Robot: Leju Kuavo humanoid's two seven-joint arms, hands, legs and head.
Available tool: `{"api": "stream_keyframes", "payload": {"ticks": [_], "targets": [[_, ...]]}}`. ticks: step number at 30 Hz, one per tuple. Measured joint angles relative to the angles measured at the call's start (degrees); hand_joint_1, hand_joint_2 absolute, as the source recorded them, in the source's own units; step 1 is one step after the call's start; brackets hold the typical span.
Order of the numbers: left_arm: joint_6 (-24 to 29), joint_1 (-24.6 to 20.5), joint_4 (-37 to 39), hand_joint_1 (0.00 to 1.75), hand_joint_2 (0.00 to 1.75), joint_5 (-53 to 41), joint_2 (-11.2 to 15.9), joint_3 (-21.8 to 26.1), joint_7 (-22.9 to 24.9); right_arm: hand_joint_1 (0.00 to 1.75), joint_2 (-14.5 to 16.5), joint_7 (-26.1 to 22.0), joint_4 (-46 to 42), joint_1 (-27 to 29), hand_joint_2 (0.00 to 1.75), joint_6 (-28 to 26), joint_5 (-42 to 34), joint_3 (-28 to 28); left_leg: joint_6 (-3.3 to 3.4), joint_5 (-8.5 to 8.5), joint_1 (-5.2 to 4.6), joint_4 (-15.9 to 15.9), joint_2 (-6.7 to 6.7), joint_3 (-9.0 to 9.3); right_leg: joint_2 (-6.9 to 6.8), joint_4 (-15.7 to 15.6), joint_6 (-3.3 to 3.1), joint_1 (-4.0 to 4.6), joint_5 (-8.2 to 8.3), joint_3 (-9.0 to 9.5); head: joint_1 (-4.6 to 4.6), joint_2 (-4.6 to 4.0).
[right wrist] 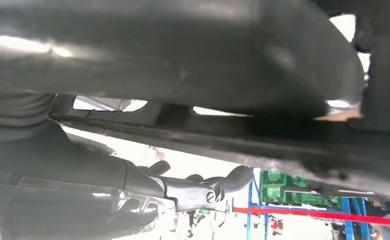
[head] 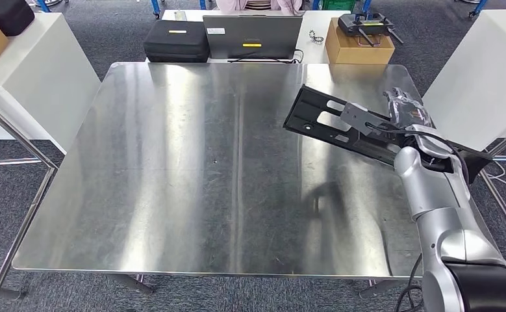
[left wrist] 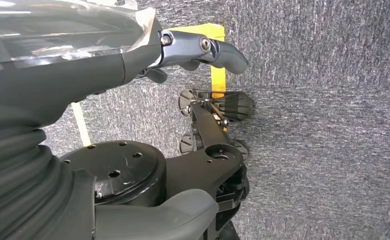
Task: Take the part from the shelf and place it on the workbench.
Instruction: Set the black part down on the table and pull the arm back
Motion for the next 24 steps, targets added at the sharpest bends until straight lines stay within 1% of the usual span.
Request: {"api": "stream_keyframes", "payload": {"ticks": [5, 12, 18, 24], "targets": [[-0.21, -0.01, 0.0, 0.0, 1.75, 0.0, 0.0, 0.01, 0.02, 0.0, 1.63, -0.1, 0.3, 0.9, 0.0, -0.56, -0.45, 1.62, 0.0, 0.0, 0.0, -0.01, 0.04, -0.01, 0.0, 0.0, 0.0, 0.0, 0.0, -0.01, -0.01, 0.0], [-0.68, 0.0, 0.0, 0.0, 1.75, -0.12, 0.0, 0.02, 0.15, 0.0, 4.29, -0.17, 1.99, 0.59, 0.0, -1.78, -1.56, 3.95, 0.0, 0.0, 0.01, -0.01, 0.03, -0.01, 0.0, 0.01, 0.0, 0.01, 0.0, 0.0, 0.0, 0.0], [-1.26, 0.02, 0.0, 0.0, 1.75, -0.62, 0.03, 0.02, 0.37, 0.0, 5.67, -0.23, 3.26, 0.61, 0.0, -2.73, -2.73, 5.35, 0.0, 0.0, 0.0, -0.01, -0.01, -0.01, 0.0, 0.0, 0.0, 0.0, 0.0, 0.0, 0.01, 0.0], [-1.43, 0.04, 0.02, 0.0, 1.75, -0.85, 0.07, 0.02, 0.71, 0.0, 6.3, -0.21, 3.66, 1.11, 0.0, -3.01, -4.07, 6.34, 0.0, 0.0, 0.0, -0.01, -0.02, -0.01, 0.0, 0.0, 0.0, 0.0, 0.0, 0.0, 0.0, 0.0]]}}
